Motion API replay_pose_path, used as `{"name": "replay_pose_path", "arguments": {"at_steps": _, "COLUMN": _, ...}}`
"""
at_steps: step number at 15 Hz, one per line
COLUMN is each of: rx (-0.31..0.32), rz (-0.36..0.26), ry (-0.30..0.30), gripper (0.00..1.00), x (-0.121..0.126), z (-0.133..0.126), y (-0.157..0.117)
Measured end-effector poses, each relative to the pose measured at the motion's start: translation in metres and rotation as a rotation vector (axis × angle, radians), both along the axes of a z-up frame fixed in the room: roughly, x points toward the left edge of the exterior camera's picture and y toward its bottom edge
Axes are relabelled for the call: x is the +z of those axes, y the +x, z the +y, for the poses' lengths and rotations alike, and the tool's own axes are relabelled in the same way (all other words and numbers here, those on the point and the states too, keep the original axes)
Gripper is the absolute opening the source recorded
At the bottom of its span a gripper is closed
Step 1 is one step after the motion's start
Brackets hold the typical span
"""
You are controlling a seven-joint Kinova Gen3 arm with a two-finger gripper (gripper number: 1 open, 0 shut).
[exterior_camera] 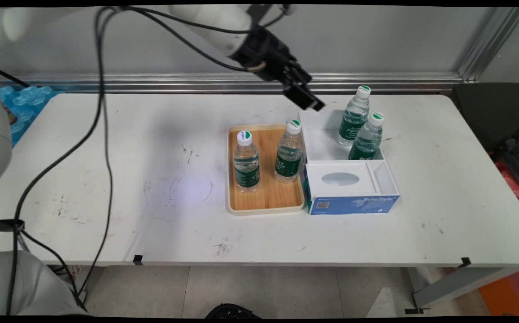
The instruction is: Pick up the green bottle from the white box
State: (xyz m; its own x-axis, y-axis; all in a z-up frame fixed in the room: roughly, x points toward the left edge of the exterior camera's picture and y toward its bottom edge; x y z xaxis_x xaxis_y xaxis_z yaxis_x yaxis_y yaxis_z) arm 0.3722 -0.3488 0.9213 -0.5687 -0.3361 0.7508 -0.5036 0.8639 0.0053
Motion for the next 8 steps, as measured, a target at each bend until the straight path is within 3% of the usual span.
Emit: {"name": "replay_pose_path", "arguments": {"at_steps": 8, "rx": -0.011, "rz": 0.042, "ry": -0.015, "gripper": 1.00, "x": -0.045, "z": -0.033, "y": -0.057}}
